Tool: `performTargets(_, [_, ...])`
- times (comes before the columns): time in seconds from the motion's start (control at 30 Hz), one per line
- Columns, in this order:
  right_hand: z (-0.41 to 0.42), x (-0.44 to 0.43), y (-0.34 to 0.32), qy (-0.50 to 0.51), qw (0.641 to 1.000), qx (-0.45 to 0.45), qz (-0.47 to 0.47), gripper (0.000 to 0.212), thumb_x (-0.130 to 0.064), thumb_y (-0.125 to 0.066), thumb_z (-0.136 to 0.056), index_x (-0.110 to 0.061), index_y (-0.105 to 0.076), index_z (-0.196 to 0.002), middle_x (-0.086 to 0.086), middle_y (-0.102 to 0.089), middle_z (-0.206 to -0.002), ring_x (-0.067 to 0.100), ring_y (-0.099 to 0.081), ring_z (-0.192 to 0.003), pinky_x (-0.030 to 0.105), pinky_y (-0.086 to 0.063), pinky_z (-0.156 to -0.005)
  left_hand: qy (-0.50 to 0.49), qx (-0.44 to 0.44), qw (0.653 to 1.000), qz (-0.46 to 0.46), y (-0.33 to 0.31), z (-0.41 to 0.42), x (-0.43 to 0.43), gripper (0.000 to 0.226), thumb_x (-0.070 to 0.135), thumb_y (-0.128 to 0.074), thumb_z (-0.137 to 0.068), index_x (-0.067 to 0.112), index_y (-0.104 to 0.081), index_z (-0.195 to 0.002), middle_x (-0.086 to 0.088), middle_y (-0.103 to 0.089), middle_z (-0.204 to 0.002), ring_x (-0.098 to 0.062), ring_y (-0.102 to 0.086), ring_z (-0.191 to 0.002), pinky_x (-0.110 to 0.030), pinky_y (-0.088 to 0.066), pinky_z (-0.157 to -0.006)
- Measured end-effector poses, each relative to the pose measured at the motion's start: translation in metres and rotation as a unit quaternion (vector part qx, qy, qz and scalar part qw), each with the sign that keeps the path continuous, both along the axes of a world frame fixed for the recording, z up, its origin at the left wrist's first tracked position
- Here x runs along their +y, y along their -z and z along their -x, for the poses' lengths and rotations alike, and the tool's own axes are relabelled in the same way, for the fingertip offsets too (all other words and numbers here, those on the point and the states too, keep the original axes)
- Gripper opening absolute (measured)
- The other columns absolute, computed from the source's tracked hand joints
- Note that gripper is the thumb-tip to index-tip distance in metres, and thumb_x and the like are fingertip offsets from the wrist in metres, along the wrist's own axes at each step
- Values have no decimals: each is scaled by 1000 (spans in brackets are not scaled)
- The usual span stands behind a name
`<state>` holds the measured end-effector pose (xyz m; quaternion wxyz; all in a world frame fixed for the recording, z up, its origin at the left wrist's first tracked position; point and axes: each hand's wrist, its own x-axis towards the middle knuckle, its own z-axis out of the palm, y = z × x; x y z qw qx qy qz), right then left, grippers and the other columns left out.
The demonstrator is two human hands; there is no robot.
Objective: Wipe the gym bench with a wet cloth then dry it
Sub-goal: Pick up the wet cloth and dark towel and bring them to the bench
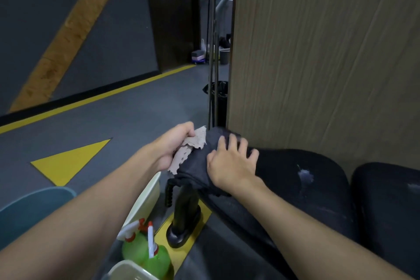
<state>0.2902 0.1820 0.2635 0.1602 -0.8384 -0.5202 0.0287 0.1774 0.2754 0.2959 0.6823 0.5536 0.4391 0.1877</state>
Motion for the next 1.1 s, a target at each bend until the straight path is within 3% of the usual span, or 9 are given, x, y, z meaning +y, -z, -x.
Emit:
performTargets(0.13, [-2,4,10,5,999,-41,11,53,-36,-20,-102,-10,-32,-146,2,-35,-152,26,-23,-136,52,-19,-106,-29,-1,999,-42,0,5,3,11,27,-52,-63,17,-52,-66,-7,-55,-70,-22,-47,-57,-29,-37,-55])
performTargets(0.27, [-9,7,-1,-8,999,-47,15,44,-39,-28,-100,-15,-50,-130,0,-44,-144,26,-22,-139,52,-19,-107,-66,21,966,-247,-16,8,3,17,25,-55,-73,11,-47,-68,-9,-39,-66,-22,-33,-60,-32,-23,-55])
performTargets(0.37, [-12,2,-24,-11,960,219,-174,40,-43,-42,-96,-20,-66,-118,-1,-64,-124,23,-46,-130,46,-31,-109,-32,-32,960,-277,-30,0,-1,31,31,-62,-75,0,-64,-79,-13,-53,-74,-23,-46,-68,-36,-35,-62])
performTargets(0.47, [-17,-5,-47,-79,805,525,-263,34,-43,-56,-97,-15,-69,-112,2,-73,-101,19,-68,-92,35,-56,-79,-28,-85,966,-244,-36,-15,-6,26,28,-67,-85,2,-70,-91,-13,-70,-86,-22,-62,-76,-33,-48,-70])
performTargets(0.57, [-25,-12,-54,-92,829,475,-280,21,-24,-69,-93,-3,-63,-93,9,-66,-83,19,-57,-72,28,-47,-56,-28,-120,971,-207,-37,-30,-19,25,21,-63,-95,-3,-68,-97,-14,-68,-87,-22,-63,-73,-30,-51,-67])
performTargets(0.77, [-50,-22,-55,-46,831,453,-321,21,-20,-71,-91,-1,-63,-84,22,-68,-83,23,-61,-73,45,-54,-72,77,-148,973,-160,-30,-34,-36,36,16,-67,-91,7,-60,-125,-5,-68,-85,-9,-63,-74,-22,-51,-69])
performTargets(0.87, [-58,-30,-59,-65,826,475,-297,30,-23,-68,-94,7,-66,-93,35,-68,-95,32,-64,-77,55,-56,-77,115,-131,966,-192,-28,-39,-43,39,-1,-69,-86,8,-60,-123,-16,-72,-99,-19,-71,-88,-27,-57,-71])
performTargets(1.0, [-68,-40,-65,-73,824,497,-261,23,-12,-57,-100,9,-64,-106,22,-68,-89,20,-66,-68,32,-55,-57,63,-170,965,-191,-28,-46,-46,25,-6,-56,-94,0,-64,-117,-22,-71,-108,-29,-69,-99,-37,-56,-88])
performTargets(1.1, [-74,-43,-65,-49,819,521,-234,25,-13,-48,-104,6,-63,-110,21,-68,-99,21,-64,-75,42,-55,-70,11,-159,971,-177,-26,-48,-45,25,-11,-47,-94,-2,-65,-109,-26,-70,-106,-27,-70,-90,-38,-58,-82])
